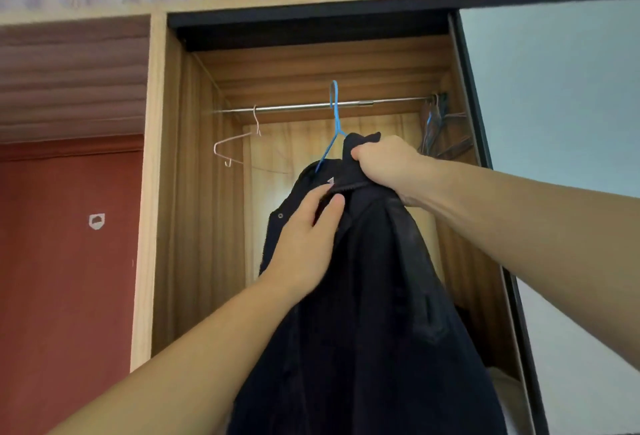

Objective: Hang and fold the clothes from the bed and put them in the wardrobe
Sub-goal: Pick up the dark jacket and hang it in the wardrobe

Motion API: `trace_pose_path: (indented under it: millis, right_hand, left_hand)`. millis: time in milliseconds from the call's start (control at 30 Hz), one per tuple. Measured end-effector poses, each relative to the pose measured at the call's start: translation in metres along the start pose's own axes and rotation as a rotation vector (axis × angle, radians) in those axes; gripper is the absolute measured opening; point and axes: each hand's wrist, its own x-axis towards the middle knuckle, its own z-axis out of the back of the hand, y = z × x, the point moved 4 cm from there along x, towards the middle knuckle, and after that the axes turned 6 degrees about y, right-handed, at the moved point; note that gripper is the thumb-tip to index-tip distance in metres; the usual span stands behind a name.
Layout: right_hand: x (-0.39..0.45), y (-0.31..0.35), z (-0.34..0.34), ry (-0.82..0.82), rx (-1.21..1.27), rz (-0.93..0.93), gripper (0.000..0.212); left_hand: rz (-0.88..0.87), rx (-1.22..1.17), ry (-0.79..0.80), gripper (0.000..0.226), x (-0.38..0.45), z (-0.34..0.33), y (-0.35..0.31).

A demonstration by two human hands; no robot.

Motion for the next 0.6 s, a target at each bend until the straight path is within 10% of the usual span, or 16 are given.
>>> trace_pose_path:
  millis: [400,600]
  right_hand:
    - [0.086,0.015,-0.008,-0.138,-0.006,0.03,0.022]
    - [0.142,0.002,-0.014,-0.234,-0.16,0.109,0.025]
  left_hand:
    - [-0.021,0.329,0.073,0.112,0.038,-0.053,0.031]
    - [0.079,0.21,-0.112,0.065,0.093,-0.038,0.09]
